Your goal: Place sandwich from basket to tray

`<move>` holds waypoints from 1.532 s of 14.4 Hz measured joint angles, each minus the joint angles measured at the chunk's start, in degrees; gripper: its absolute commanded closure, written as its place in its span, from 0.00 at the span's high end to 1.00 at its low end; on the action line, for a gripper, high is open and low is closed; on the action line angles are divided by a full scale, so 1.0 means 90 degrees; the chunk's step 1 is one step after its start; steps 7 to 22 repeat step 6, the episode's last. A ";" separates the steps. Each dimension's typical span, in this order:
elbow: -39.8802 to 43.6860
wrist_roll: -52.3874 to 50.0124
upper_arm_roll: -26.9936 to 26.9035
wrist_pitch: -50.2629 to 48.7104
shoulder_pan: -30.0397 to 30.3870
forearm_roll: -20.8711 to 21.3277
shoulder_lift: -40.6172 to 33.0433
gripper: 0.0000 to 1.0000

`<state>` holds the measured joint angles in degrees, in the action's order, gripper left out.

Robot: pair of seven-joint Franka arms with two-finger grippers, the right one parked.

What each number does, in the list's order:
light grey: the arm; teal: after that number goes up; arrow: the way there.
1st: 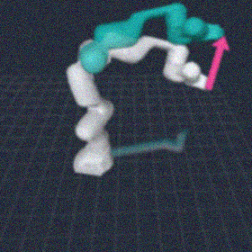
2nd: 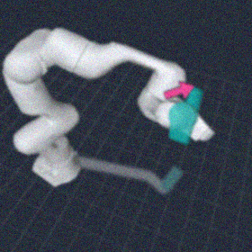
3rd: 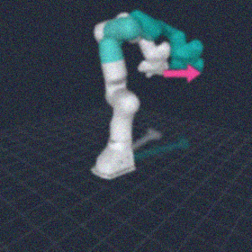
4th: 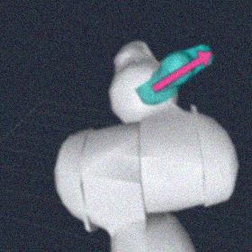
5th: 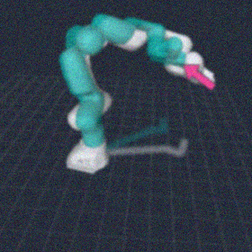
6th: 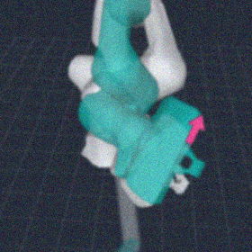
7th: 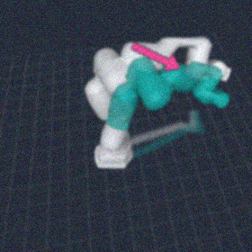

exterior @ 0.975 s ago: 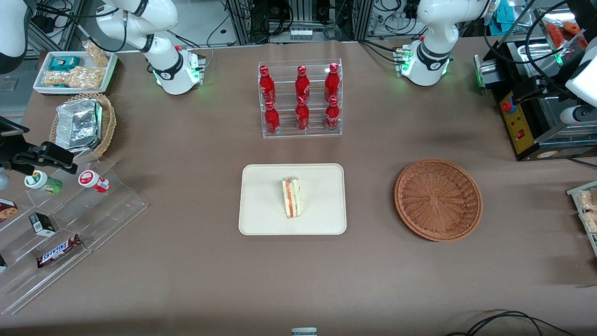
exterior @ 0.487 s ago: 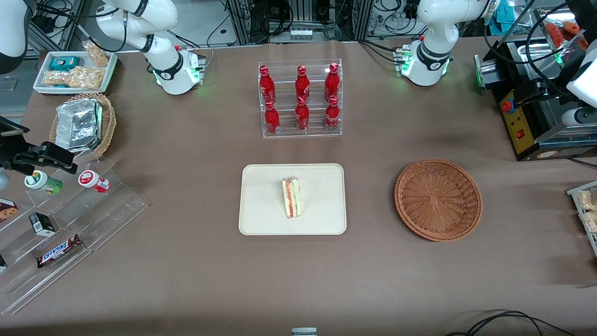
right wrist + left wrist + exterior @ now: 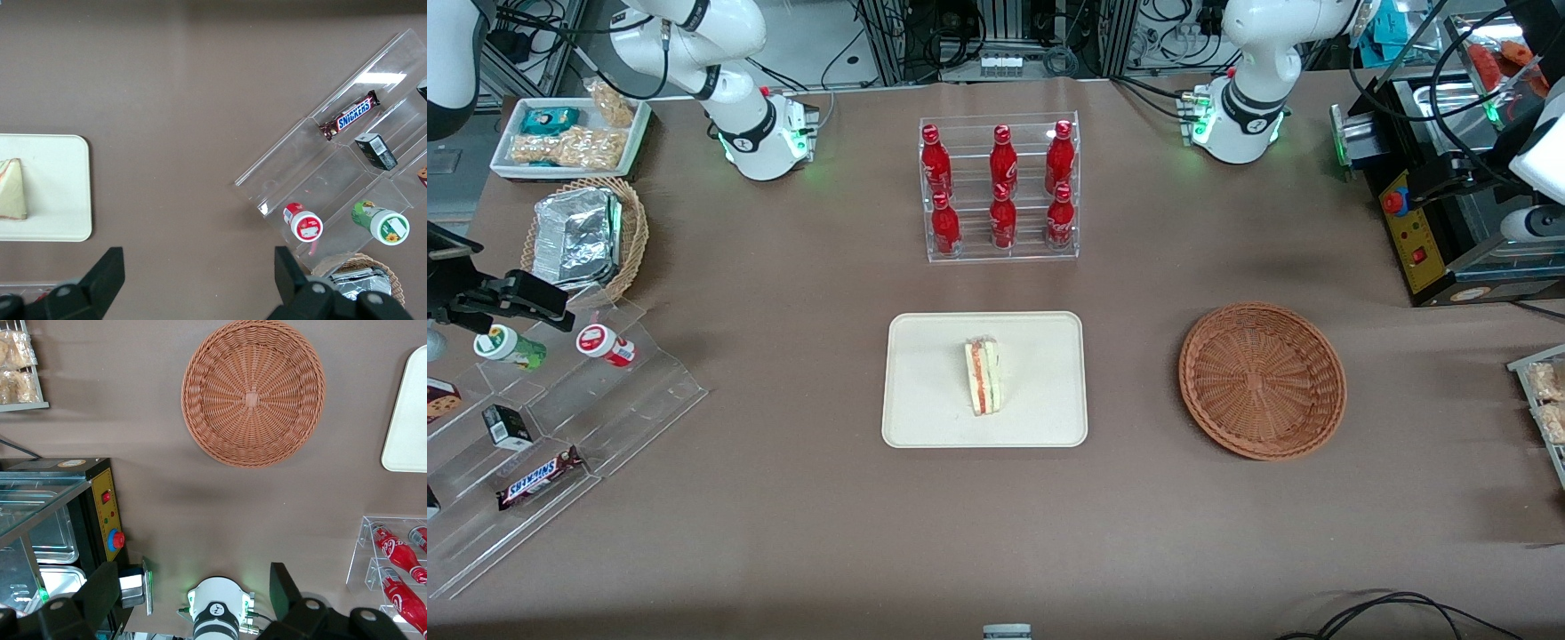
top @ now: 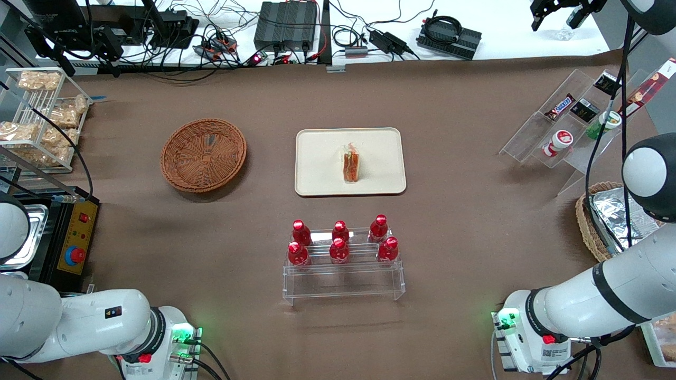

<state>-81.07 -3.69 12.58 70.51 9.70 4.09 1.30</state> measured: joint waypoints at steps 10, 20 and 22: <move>0.0046 0.0000 0.0000 0.0013 0.0000 0.0000 0.0000 1.00; 0.0046 0.0000 0.0000 0.0013 0.0000 0.0000 0.0000 1.00; 0.0046 0.0000 0.0000 0.0013 0.0000 0.0000 0.0000 1.00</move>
